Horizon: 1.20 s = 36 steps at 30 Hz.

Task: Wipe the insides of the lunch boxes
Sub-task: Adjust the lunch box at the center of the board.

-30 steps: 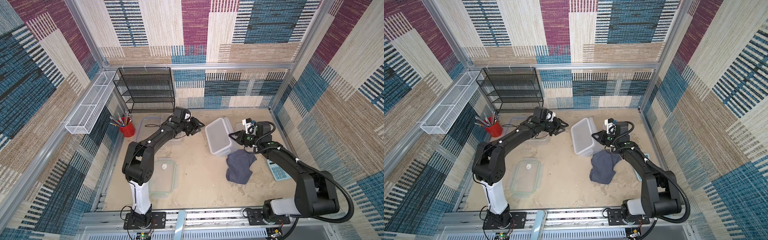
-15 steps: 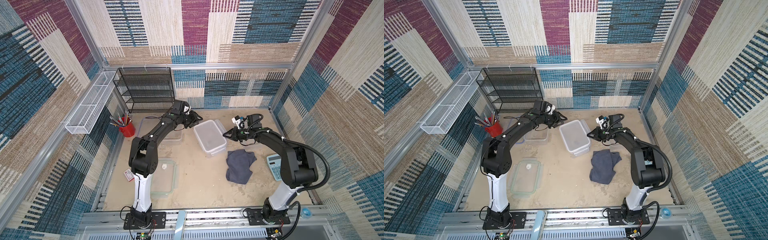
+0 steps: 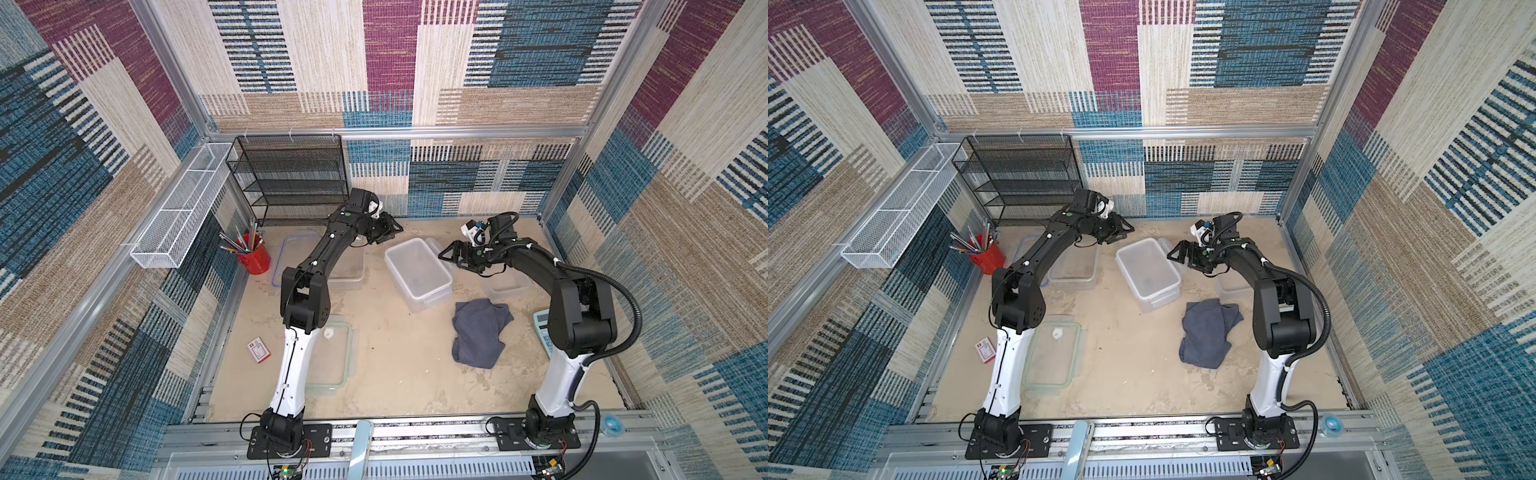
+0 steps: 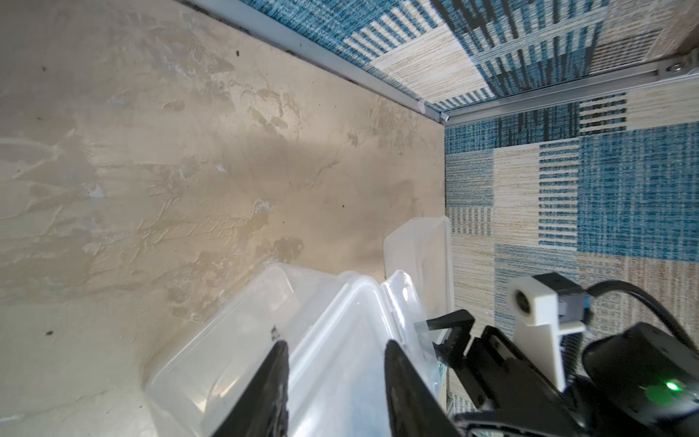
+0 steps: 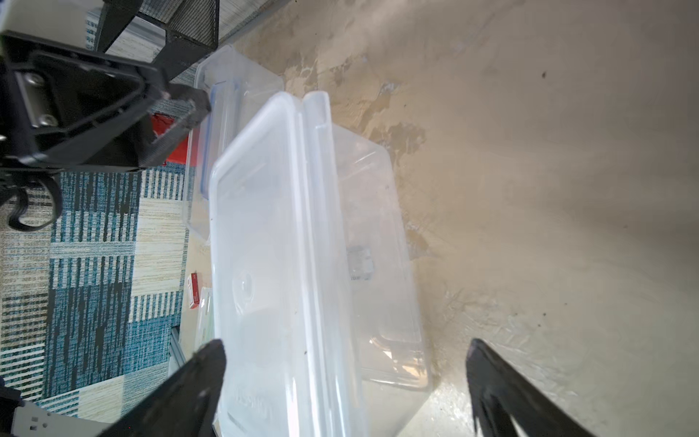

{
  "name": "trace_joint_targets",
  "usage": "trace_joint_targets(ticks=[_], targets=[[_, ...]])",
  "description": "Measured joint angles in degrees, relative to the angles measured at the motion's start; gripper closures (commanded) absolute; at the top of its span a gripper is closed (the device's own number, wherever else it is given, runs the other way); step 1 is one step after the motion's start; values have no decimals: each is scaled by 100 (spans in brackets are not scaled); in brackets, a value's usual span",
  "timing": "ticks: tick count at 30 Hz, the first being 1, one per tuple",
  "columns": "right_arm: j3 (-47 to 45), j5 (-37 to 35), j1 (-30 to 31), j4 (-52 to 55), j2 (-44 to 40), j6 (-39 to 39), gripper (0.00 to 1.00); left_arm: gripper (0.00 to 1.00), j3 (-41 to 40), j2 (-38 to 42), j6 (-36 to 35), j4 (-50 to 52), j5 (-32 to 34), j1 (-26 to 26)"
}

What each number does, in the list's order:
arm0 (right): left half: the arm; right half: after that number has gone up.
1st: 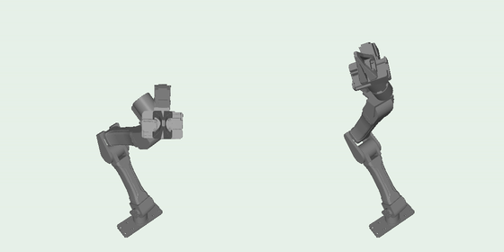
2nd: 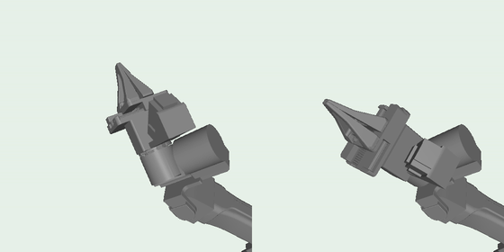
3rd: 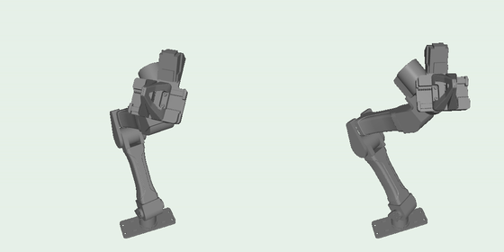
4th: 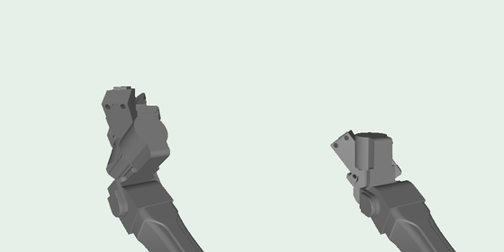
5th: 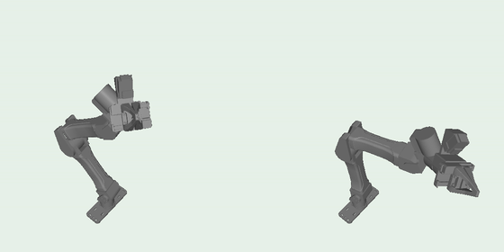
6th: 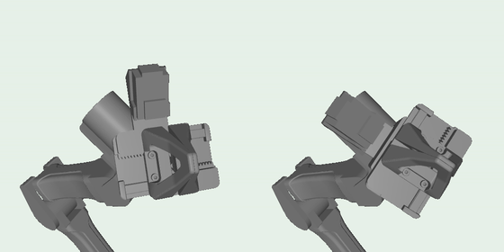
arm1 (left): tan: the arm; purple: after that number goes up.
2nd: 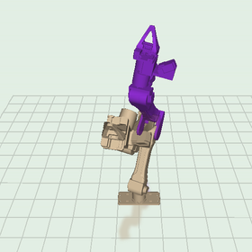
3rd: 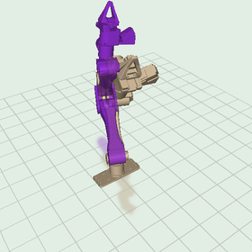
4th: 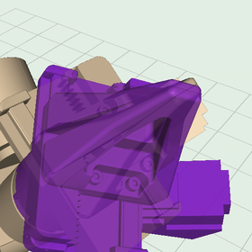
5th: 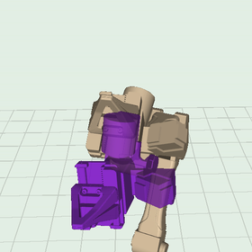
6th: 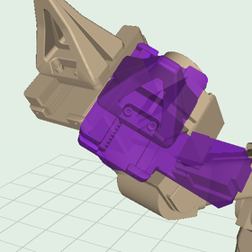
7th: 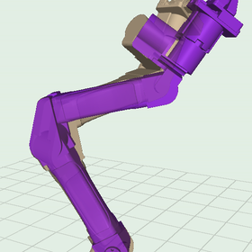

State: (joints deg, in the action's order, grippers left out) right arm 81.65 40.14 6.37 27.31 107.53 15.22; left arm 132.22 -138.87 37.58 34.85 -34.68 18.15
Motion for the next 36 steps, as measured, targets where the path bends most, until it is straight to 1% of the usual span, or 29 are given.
trace_joint_targets(ticks=[3,8,13,17,22,25,30,36], targets=[[-308,-210,2,-87,-455,59,1,56,9,-90,-72,146,22,-15],[-1550,-415,2,-404,-1519,424,1,55,-9,-157,-170,238,15,-42],[-3134,-400,116,-1233,-2715,1272,1,55,-310,-136,-192,153,-31,-42],[-4120,-308,439,-2140,-3268,2170,1,55,-1045,153,-120,-118,-105,-52],[-4507,-437,874,-2983,-3359,2955,1,55,-2153,715,238,-887,-225,-35],[-4581,-492,1005,-3322,-3239,3270,1,55,-2702,968,474,-1300,-273,-17],[-4444,-741,1032,-3532,-2973,3464,1,55,-3432,1397,750,-1910,-306,-4],[-3866,-933,1012,-3488,-2315,3440,1,55,-4179,1803,994,-2581,-160,-33]])
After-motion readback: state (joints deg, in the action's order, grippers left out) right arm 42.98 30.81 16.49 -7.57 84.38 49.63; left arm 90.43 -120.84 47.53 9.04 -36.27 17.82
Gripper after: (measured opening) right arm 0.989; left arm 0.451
